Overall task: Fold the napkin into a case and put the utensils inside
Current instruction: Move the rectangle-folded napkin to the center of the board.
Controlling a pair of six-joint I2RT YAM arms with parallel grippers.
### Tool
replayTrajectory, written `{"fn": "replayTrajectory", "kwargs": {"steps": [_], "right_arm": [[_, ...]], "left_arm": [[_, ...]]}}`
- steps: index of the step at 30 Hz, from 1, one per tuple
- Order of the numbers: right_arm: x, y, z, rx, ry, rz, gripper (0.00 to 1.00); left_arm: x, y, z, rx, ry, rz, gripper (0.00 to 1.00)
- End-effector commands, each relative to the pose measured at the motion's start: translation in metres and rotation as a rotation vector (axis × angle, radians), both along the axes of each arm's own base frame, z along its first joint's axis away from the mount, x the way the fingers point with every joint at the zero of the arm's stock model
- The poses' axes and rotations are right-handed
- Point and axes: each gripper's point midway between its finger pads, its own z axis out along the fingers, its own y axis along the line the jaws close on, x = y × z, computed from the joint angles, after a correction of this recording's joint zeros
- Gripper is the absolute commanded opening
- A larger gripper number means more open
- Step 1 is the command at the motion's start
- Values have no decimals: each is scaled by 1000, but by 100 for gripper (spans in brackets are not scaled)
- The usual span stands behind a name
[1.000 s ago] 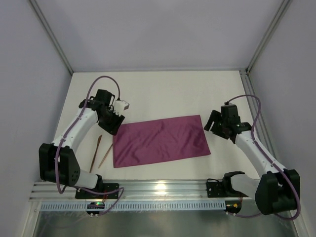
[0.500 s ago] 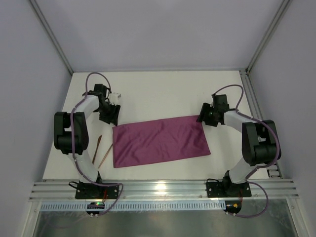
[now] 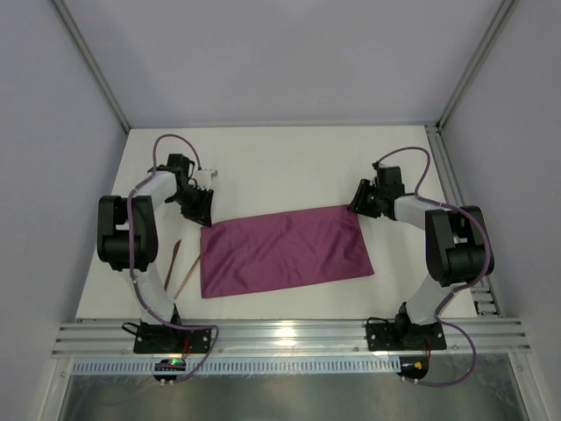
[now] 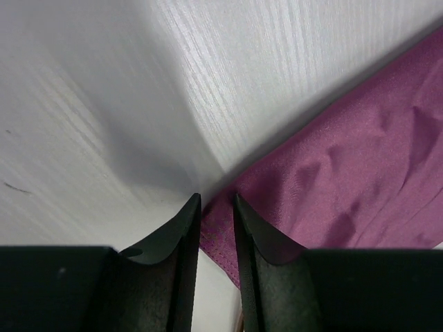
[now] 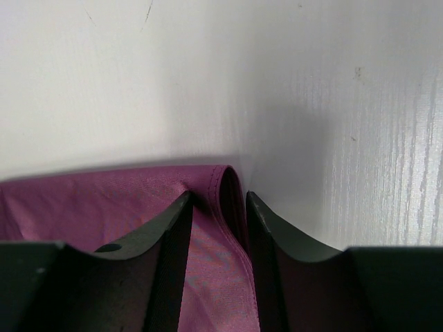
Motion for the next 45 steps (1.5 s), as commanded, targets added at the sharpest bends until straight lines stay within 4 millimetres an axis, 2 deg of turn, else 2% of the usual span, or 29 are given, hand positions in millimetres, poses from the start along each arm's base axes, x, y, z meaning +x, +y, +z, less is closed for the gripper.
{"fn": "replayTrajectory", "kwargs": {"steps": [1, 5, 10, 12, 13, 16, 20, 26, 30, 32, 34, 36, 38, 40, 42, 45], "right_arm": [[-1, 2, 0, 6, -12, 12, 41], [-3, 4, 2, 18, -12, 20, 41], [-3, 3, 3, 11, -13, 18, 41], [-2, 2, 4, 6, -13, 15, 41], [-3, 1, 4, 2, -10, 14, 40], [-2, 2, 3, -1, -7, 19, 40], [-2, 3, 2, 3, 1, 26, 39], [0, 6, 2, -5, 4, 36, 36], [-1, 9, 1, 4, 6, 45, 32], [0, 9, 2, 3, 4, 46, 28], [-1, 9, 1, 3, 9, 44, 20], [2, 9, 2, 2, 11, 39, 12], [3, 6, 2, -8, 15, 30, 8], [2, 4, 0, -22, 26, 21, 4], [4, -5, 1, -62, 25, -14, 3], [6, -21, 4, -119, 25, -69, 3]], "left_arm": [[-6, -10, 2, -59, 20, -50, 27], [-19, -7, 11, -42, 19, -95, 34], [-11, 8, 36, 1, -60, -57, 40], [-8, 8, 43, -3, -79, -44, 41], [-6, 18, 44, -7, -79, -12, 41], [-13, 17, 40, -22, -53, -20, 41], [-26, 21, 21, 5, 14, -27, 40], [-21, 19, 0, -4, 44, -9, 40], [-19, 15, -3, -28, 57, -12, 33], [-18, 13, -2, -41, 52, -16, 26], [-16, 8, 2, -72, 38, -25, 15], [-12, 3, 5, -87, 16, -35, 9], [-9, -1, 5, -90, -4, -51, 2], [-7, -3, 5, -99, -9, -53, 0], [-5, -19, 6, -98, -28, -100, 0], [4, -28, 11, -92, -71, -110, 0]]}}
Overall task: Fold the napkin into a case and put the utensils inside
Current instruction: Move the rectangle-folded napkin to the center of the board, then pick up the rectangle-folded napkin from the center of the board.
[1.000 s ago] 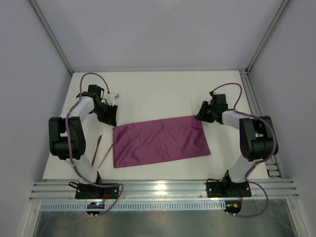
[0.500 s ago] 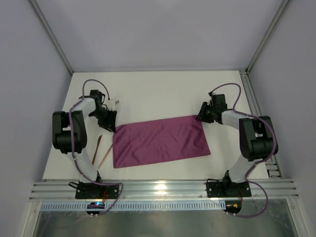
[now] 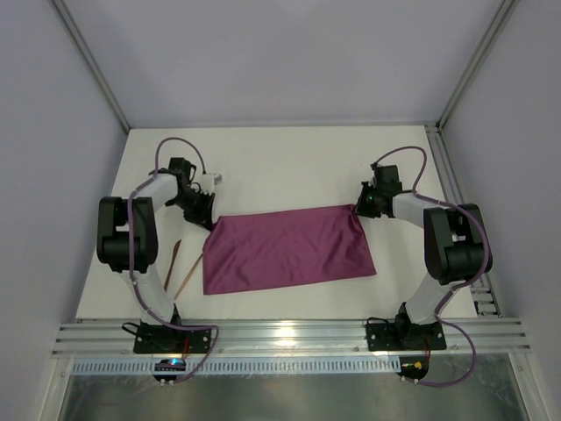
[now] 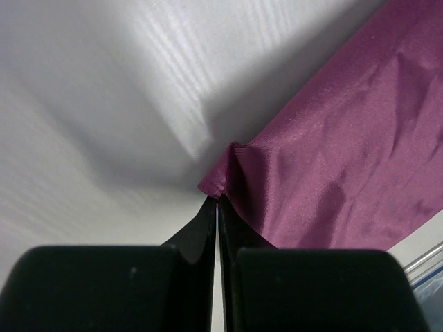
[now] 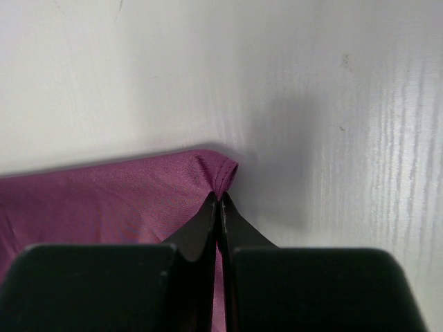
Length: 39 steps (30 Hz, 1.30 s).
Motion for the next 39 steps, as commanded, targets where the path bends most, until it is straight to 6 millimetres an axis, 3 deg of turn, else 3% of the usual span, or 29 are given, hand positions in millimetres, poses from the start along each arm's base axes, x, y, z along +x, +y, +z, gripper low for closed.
{"fn": "replayTrajectory", "kwargs": {"steps": [1, 5, 10, 12, 17, 20, 21, 22, 23, 25, 28, 29, 31, 32, 33, 34, 36, 37, 39], "right_arm": [[11, -23, 10, -89, -21, -76, 3], [18, -44, 14, -106, -13, -139, 3], [32, -63, 19, -104, -9, -200, 3], [36, -82, 22, -116, -11, -247, 3], [52, -89, 26, -119, -11, -251, 3], [57, -88, 28, -114, -11, -251, 4], [57, -88, 28, -111, -10, -252, 8], [56, -87, 29, -111, -4, -251, 21], [55, -88, 31, -113, -7, -253, 28], [49, -90, 40, -128, -15, -257, 44], [33, -101, 58, -176, -39, -300, 57], [26, -103, 61, -185, -39, -314, 61], [7, -110, 69, -208, -31, -364, 62], [-2, -112, 68, -219, -14, -379, 62], [-10, -113, 67, -221, -1, -388, 62], [-28, -112, 55, -227, 49, -393, 62], [-45, -109, 54, -213, 57, -395, 59], [-63, -108, 40, -215, 95, -393, 57], [-77, -108, 42, -207, 85, -405, 51]], "left_arm": [[24, -20, 15, -30, -108, -28, 0], [41, -34, 19, -5, -162, -34, 0], [76, -42, 31, 11, -242, -1, 0], [84, -47, 29, 23, -246, -7, 0], [111, -64, 35, 29, -287, -42, 0], [127, -64, 36, 42, -302, -25, 0], [127, -63, 35, 48, -294, -24, 2], [127, -63, 35, 50, -291, -23, 14], [128, -62, 38, 57, -295, -21, 23], [123, -60, 47, 60, -305, -17, 43], [111, -54, 58, 78, -329, -10, 54], [107, -53, 80, 70, -379, -8, 55], [87, -49, 84, 76, -373, -23, 54], [77, -51, 99, 80, -414, -57, 53], [67, -50, 100, 105, -415, -86, 51], [47, -47, 86, 134, -377, -126, 49], [17, -53, 83, 202, -387, -260, 46], [-6, -50, 65, 230, -340, -309, 44], [-25, -59, 61, 260, -370, -405, 44]]}}
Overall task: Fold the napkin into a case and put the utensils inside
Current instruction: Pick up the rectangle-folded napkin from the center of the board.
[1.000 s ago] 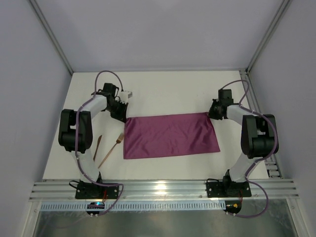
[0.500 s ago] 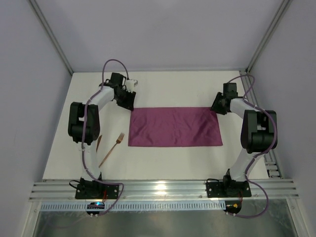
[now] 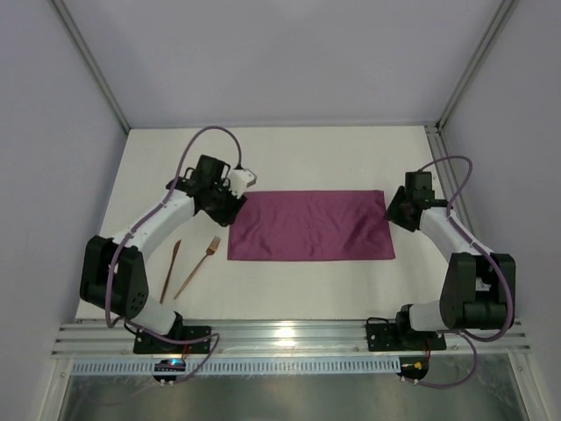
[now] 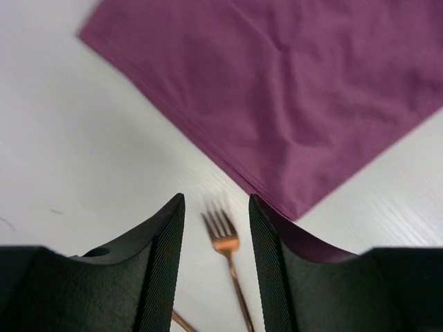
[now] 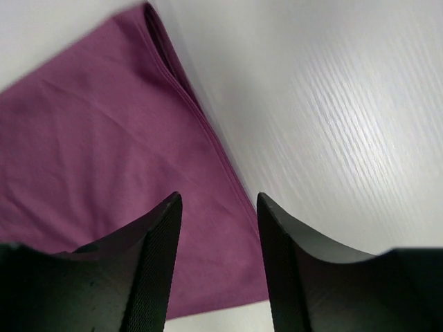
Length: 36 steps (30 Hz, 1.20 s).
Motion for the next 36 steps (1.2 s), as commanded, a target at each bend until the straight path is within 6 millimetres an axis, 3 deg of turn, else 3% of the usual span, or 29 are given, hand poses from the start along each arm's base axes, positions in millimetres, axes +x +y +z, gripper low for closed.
{"fn": "replayTrajectory", "kwargs": {"steps": [1, 4, 8, 18, 26, 36], "right_arm": [[-48, -4, -24, -7, 98, -57, 49], [-66, -2, -30, 6, 104, -63, 44], [-78, 0, -37, 15, 128, -70, 44], [-92, 1, -54, 27, 174, -90, 48], [-96, 7, -65, 64, 182, -95, 51], [-98, 23, -71, 143, 177, -66, 39]], "left_arm": [[-48, -4, -32, 149, 39, -187, 44], [-75, -7, -49, 176, 55, -259, 46], [-87, -19, -53, 151, 58, -316, 49], [-92, -19, -77, 154, 108, -292, 48], [-80, -20, -85, 166, 105, -227, 42], [-83, -19, -93, 173, 142, -211, 33]]}}
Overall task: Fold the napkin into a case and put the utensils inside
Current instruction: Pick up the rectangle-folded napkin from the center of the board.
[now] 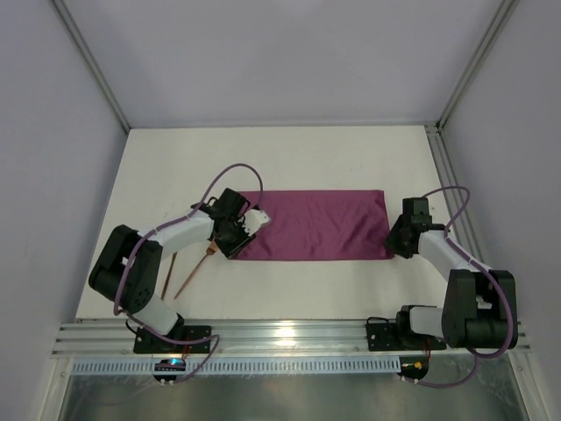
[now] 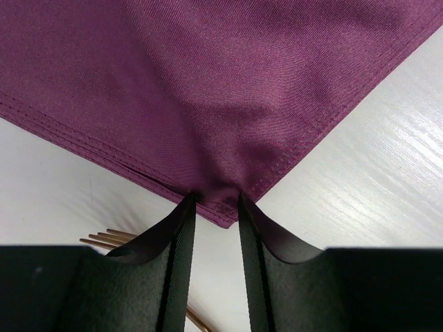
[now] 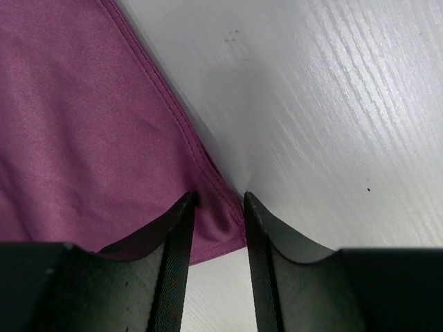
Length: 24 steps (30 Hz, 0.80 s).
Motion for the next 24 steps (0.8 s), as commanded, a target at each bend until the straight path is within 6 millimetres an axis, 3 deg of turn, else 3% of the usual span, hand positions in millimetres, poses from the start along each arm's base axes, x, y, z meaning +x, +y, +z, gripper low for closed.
{"fn": "replayTrajectory", "kwargs": {"steps": [1, 10, 18, 24], "right_arm": [[-12, 13, -13, 74, 27, 2, 39], [-10, 13, -11, 65, 14, 19, 26], [-8, 18, -10, 91, 0, 49, 3], [-3, 21, -3, 98, -31, 65, 3]], "left_arm": [[7, -4, 0, -11, -17, 15, 31], [7, -1, 16, -18, -33, 12, 26], [10, 8, 34, 9, -66, 28, 16], [11, 21, 31, 48, -52, 74, 16]]}}
